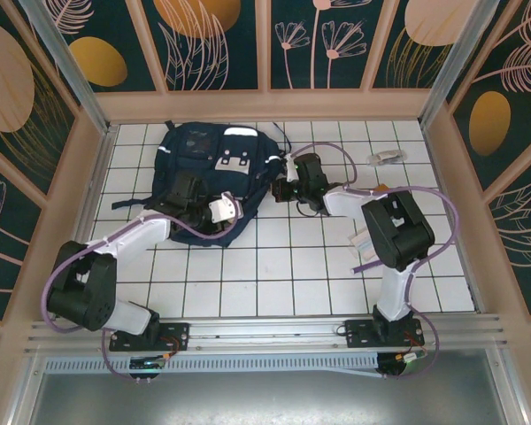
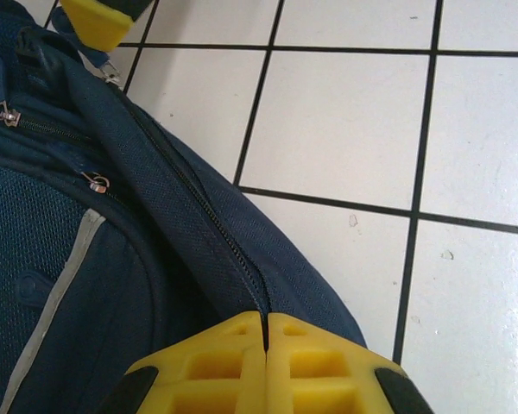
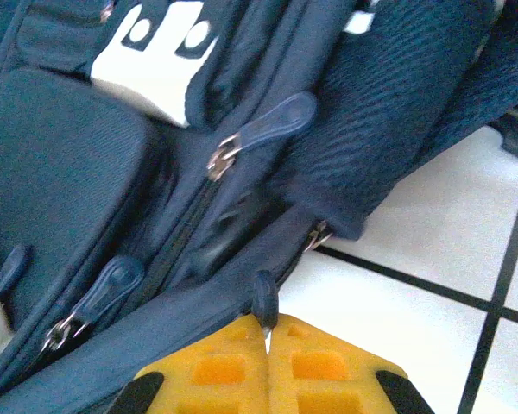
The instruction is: Pack the student bag
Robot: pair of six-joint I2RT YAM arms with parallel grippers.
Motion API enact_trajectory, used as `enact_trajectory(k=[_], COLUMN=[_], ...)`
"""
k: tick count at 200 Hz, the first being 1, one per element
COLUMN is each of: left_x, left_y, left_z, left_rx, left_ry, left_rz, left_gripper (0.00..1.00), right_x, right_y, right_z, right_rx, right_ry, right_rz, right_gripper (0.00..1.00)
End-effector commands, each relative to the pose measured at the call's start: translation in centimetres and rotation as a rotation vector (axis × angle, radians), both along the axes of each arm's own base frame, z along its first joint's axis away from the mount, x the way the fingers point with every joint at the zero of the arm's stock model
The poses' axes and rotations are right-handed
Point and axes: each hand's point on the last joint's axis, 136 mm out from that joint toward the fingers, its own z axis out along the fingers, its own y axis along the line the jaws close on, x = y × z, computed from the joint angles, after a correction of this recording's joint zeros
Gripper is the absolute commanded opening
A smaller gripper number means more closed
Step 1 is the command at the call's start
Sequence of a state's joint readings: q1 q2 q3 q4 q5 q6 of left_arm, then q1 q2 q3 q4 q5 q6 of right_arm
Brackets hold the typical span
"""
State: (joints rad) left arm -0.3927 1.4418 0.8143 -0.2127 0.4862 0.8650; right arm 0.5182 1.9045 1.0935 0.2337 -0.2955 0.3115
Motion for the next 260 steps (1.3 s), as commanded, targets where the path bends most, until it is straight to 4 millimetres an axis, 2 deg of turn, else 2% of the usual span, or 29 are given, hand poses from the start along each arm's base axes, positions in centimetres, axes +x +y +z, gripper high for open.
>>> enact_trajectory(k=[1,30,53,79,101,111,116,131,144,154,166,178,192,195,198,205,212,219,225,237,260], left_x=[-3.1,-4.2,-4.6,-4.8,-4.7,-4.5,-4.2,-3.5,-2.4,-1.3,0.7,2.1,3.5,3.8,4.6,5.7,6.2,6.4,6.8,7.1,7.8], left_y=[0.7,0.9,0.8,0.7,0.2,-0.1,-0.3,-0.9,-1.3,-1.5,-1.3,-1.2,-1.2,-1.1,-1.0,-0.5,-0.4,-0.7,-0.6,-0.7,1.1], left_z=[-1.3,-1.3,-1.1,-0.4,0.9,2.0,2.7,5.2,7.5,9.0,10.2,10.2,9.2,8.5,8.9,8.1,7.4,6.9,6.5,6.0,4.3], left_rx=[0.018,0.011,-0.015,-0.047,-0.078,-0.104,-0.122,-0.185,-0.246,-0.300,-0.347,-0.353,-0.326,-0.316,-0.319,-0.292,-0.268,-0.264,-0.266,-0.270,-0.180], left_ry=[0.073,0.067,0.050,0.017,0.006,0.000,-0.007,-0.043,-0.077,-0.073,-0.041,0.033,0.146,0.183,0.192,0.247,0.308,0.364,0.394,0.439,0.485], left_rz=[-0.060,-0.085,-0.085,-0.084,-0.092,-0.084,-0.077,-0.062,-0.015,0.054,0.180,0.276,0.369,0.407,0.451,0.542,0.583,0.599,0.640,0.688,0.874], left_gripper=[0.00,0.00,0.00,0.00,0.00,0.26,0.35,0.49,0.58,0.64,0.75,0.80,0.88,0.88,0.89,0.93,0.99,0.99,0.99,0.99,0.99], right_x=[4.4,6.3,7.1,7.2,6.6,6.1,5.9,5.1,4.4,4.1,3.3,2.3,1.3,1.1,1.0,0.7,0.7,0.9,1.1,1.7,2.3], right_y=[-2.2,-3.5,-3.9,-3.9,-3.8,-4.0,-4.0,-4.6,-5.5,-6.7,-8.7,-10.7,-12.5,-12.7,-13.1,-13.9,-14.9,-16.1,-16.7,-17.1,-15.4], right_z=[1.2,-0.3,-0.7,-0.9,0.2,1.0,1.4,2.8,4.7,6.3,8.9,12.3,15.8,16.3,17.0,18.0,18.9,19.1,19.0,18.9,18.5], right_rx=[0.032,0.008,0.017,0.027,0.053,0.055,0.054,0.044,0.025,-0.001,-0.025,-0.027,-0.039,-0.049,-0.057,-0.075,-0.091,-0.114,-0.132,-0.149,-0.142], right_ry=[-0.067,-0.048,-0.049,-0.049,-0.064,-0.079,-0.090,-0.132,-0.190,-0.247,-0.354,-0.493,-0.638,-0.664,-0.691,-0.735,-0.764,-0.756,-0.734,-0.686,-0.620], right_rz=[-0.166,-0.222,-0.233,-0.223,-0.199,-0.190,-0.183,-0.176,-0.188,-0.225,-0.296,-0.371,-0.423,-0.427,-0.435,-0.468,-0.520,-0.584,-0.609,-0.598,-0.463], right_gripper=[0.00,0.00,0.00,0.00,0.03,0.07,0.08,0.16,0.29,0.41,0.47,0.52,0.56,0.58,0.60,0.62,0.71,0.88,0.95,0.97,0.99])
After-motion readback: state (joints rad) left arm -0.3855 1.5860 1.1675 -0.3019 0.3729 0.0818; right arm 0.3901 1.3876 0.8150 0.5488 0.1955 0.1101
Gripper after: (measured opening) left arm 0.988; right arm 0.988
